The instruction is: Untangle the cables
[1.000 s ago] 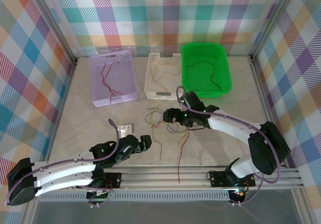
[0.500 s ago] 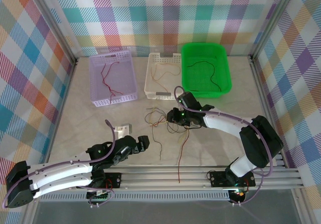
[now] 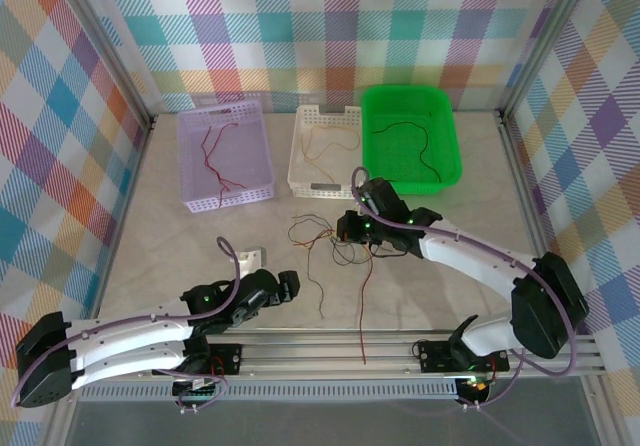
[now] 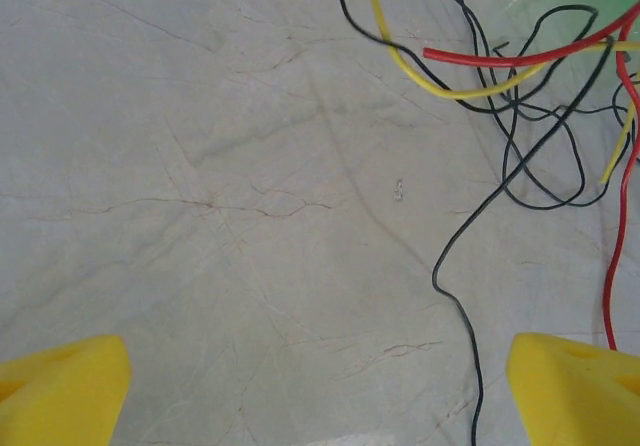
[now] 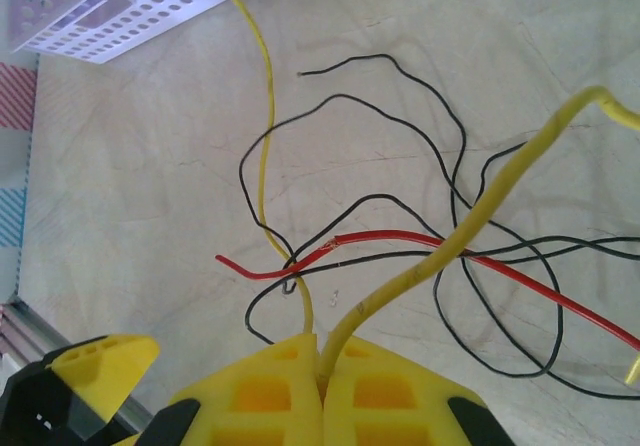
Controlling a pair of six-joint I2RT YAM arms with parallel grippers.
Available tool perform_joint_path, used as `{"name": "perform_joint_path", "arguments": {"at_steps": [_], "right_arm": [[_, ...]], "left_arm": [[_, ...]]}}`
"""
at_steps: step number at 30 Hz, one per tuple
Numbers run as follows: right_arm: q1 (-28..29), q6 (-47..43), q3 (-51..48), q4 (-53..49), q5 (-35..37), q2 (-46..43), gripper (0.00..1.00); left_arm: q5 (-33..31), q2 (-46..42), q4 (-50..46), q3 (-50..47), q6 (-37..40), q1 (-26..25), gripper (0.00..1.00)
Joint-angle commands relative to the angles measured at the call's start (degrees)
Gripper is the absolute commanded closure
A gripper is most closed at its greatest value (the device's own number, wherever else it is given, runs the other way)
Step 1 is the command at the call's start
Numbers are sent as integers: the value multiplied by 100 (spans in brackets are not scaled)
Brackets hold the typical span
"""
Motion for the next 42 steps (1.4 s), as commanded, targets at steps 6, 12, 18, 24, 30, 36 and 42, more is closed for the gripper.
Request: {"name": "perform_joint_path", "arguments": {"at_steps": [6, 12, 18, 24, 30, 36, 42], "right_arm": [[59, -587, 346, -359, -533, -537, 100], [59, -570, 346, -358, -694, -610, 100], [102, -533, 310, -281, -1028, -623, 100], [138, -515, 344, -317, -1410, -685, 100], [173, -519, 346, -399, -1596, -774, 100], [173, -555, 354, -523, -1416, -871, 100], [162, -779, 363, -906, -876, -988, 100]], "left_arm": [[35, 370, 1248, 383, 414, -85, 3], [585, 829, 2148, 300, 531, -85, 2], [414, 976, 2139, 354, 581, -85, 3], [85, 1098, 1890, 550, 828, -85, 13], [-159, 1098, 1779, 594, 941, -85, 38], [-207, 941, 1760, 499, 922, -85, 64], [-319, 495, 1552, 315, 799, -78, 100]]}}
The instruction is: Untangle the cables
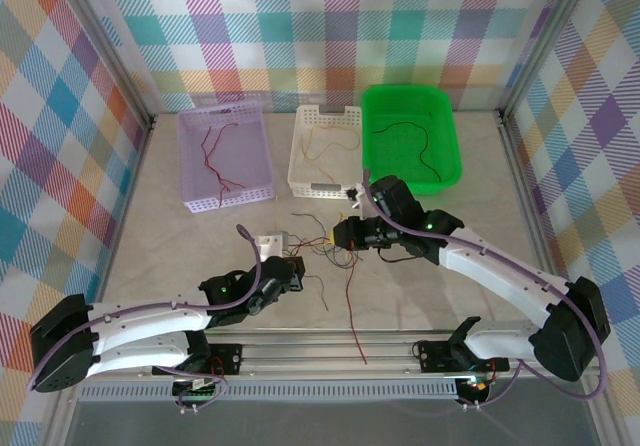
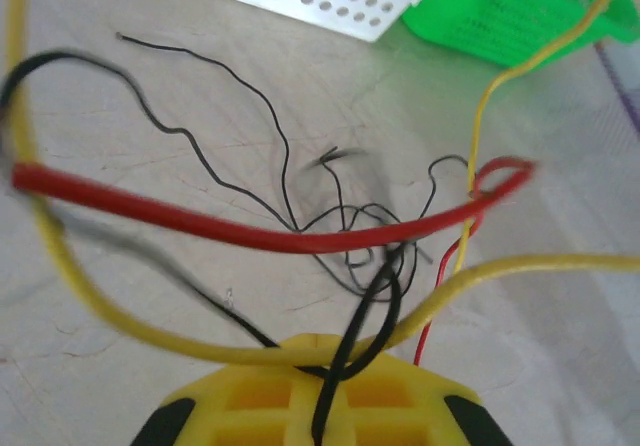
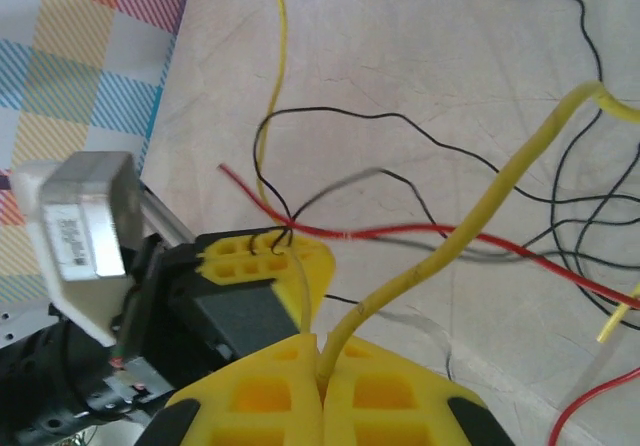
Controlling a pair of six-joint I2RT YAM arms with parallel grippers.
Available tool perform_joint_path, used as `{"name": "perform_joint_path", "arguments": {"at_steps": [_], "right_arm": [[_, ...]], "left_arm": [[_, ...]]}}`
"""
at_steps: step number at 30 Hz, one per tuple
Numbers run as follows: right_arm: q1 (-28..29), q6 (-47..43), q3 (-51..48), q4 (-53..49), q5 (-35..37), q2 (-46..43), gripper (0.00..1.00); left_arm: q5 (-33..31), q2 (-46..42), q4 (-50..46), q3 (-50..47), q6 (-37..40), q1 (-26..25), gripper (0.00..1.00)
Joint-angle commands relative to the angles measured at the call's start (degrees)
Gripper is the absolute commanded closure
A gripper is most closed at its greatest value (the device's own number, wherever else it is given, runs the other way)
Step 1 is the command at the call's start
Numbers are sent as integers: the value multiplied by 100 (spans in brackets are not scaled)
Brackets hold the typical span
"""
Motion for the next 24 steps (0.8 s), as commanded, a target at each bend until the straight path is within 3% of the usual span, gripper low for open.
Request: {"name": "perform_joint_path", "arguments": {"at_steps": [1, 8, 14, 24], "right_arm": [[38, -289, 162, -395, 430, -197, 100], [-334, -492, 68, -770, 733, -294, 100], [-929, -566, -34, -915, 437, -509, 100], [-1477, -1003, 468, -1740, 314, -919, 100]], "left_arm": [[-247, -388, -230, -151, -42, -56, 100], [-570, -1406, -950, -420, -249, -48, 100], [-927, -2295, -1950, -584, -454, -26, 100], [-1289, -2747, -3110, -503, -856, 114, 100]]}}
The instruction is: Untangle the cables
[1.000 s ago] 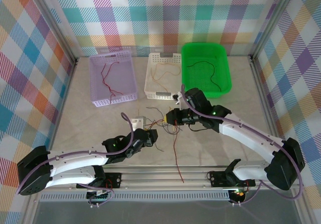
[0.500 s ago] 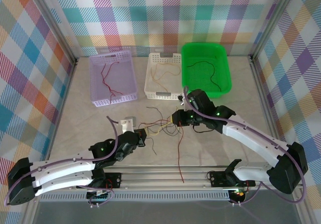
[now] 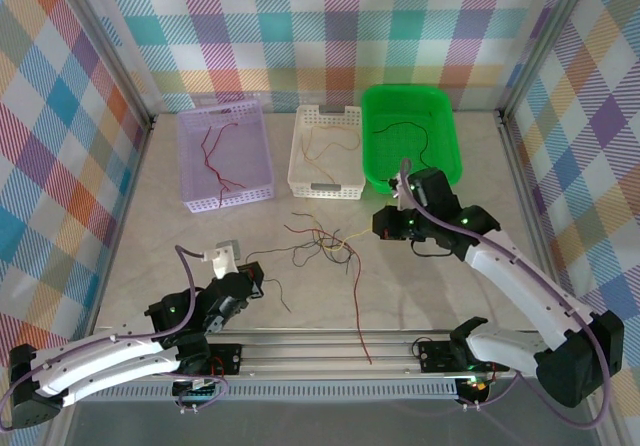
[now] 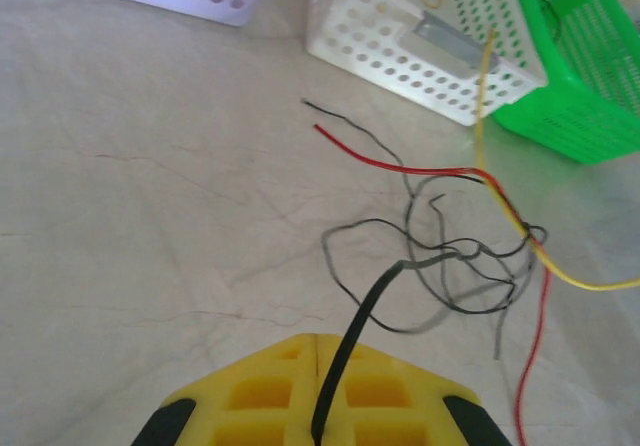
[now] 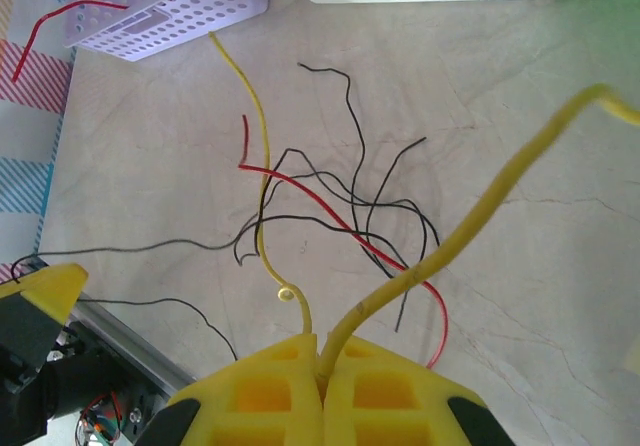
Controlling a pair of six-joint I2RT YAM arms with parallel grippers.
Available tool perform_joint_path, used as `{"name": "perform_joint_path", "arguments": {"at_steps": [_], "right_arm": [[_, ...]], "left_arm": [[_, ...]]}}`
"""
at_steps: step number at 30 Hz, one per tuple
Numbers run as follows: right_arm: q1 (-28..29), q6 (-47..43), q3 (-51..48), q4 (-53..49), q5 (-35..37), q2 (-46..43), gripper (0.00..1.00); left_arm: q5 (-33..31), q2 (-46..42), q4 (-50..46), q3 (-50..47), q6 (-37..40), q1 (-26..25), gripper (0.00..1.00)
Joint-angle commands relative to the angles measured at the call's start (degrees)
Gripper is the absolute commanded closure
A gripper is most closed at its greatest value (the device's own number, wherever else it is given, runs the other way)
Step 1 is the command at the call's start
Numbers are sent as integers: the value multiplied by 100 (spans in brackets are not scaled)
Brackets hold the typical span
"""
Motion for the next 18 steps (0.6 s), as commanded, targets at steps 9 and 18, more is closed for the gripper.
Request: {"name": "perform_joint_path", "arguments": {"at_steps": [9, 18], "right_arm": [[-363, -605, 1193, -973, -1256, -249, 100], [-354, -932, 1499, -1347, -1434, 87, 100]], "left_arm": [[-61, 720, -547, 229, -256, 335, 100], [725, 1669, 897, 466, 381, 407, 65]]}}
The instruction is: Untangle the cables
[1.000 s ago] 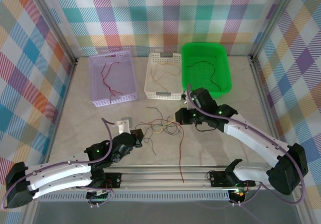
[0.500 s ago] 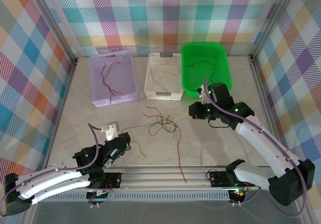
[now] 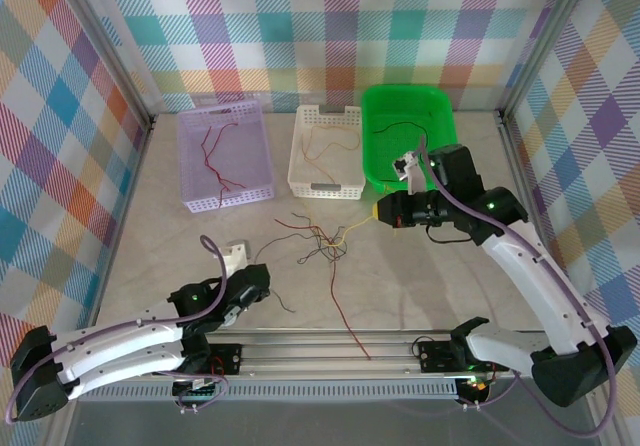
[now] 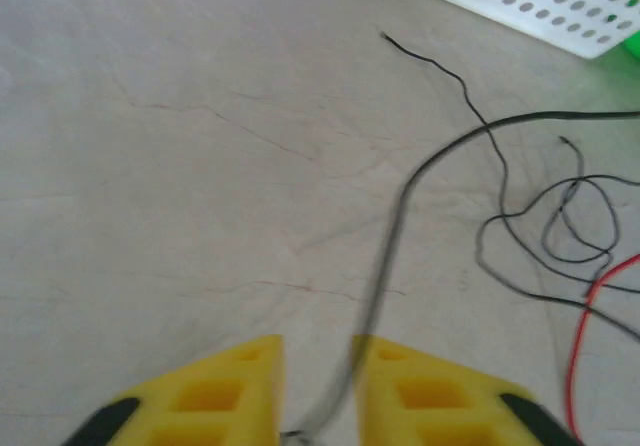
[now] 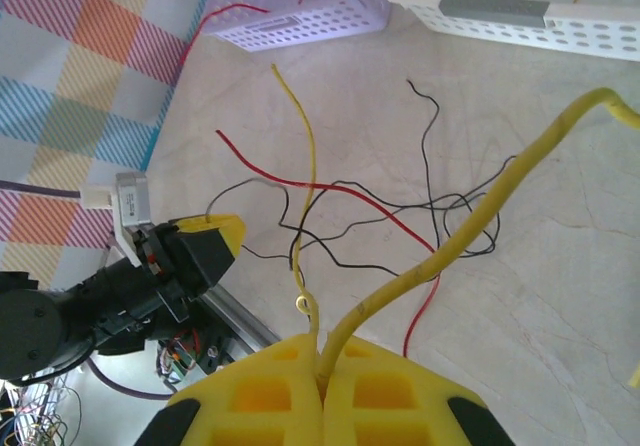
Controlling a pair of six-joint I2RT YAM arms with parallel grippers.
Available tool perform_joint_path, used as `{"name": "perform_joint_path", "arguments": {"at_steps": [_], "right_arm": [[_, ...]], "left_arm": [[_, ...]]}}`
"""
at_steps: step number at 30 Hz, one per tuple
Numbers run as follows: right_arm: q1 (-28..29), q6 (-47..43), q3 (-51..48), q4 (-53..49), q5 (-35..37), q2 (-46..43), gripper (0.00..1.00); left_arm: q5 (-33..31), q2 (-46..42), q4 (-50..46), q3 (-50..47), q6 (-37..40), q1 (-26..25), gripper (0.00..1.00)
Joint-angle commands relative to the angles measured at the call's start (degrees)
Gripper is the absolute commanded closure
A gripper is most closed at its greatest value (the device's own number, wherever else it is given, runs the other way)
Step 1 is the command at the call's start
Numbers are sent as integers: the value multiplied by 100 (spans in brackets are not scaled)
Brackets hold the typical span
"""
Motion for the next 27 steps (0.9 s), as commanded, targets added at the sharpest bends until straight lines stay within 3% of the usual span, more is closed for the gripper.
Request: {"name": "perform_joint_path", "arguments": {"at_steps": [1, 4, 10, 20, 27], "right_arm": [[-8, -83, 40, -20, -385, -55, 100], [-4, 59, 19, 194, -612, -22, 100], [-5, 248, -96, 462, -930, -23, 100], [-4, 431, -428, 764, -1100, -57, 100], [-5, 590, -495, 958, -981, -39, 100]], "left_arm": [[512, 370, 992, 273, 395, 60, 56], [983, 791, 1685, 294, 551, 59, 39], [1508, 1331, 2572, 302, 732, 61, 24], [1948, 1484, 3327, 312, 1059, -8, 18], [2309, 1726, 3838, 434, 1374, -427, 17]]}}
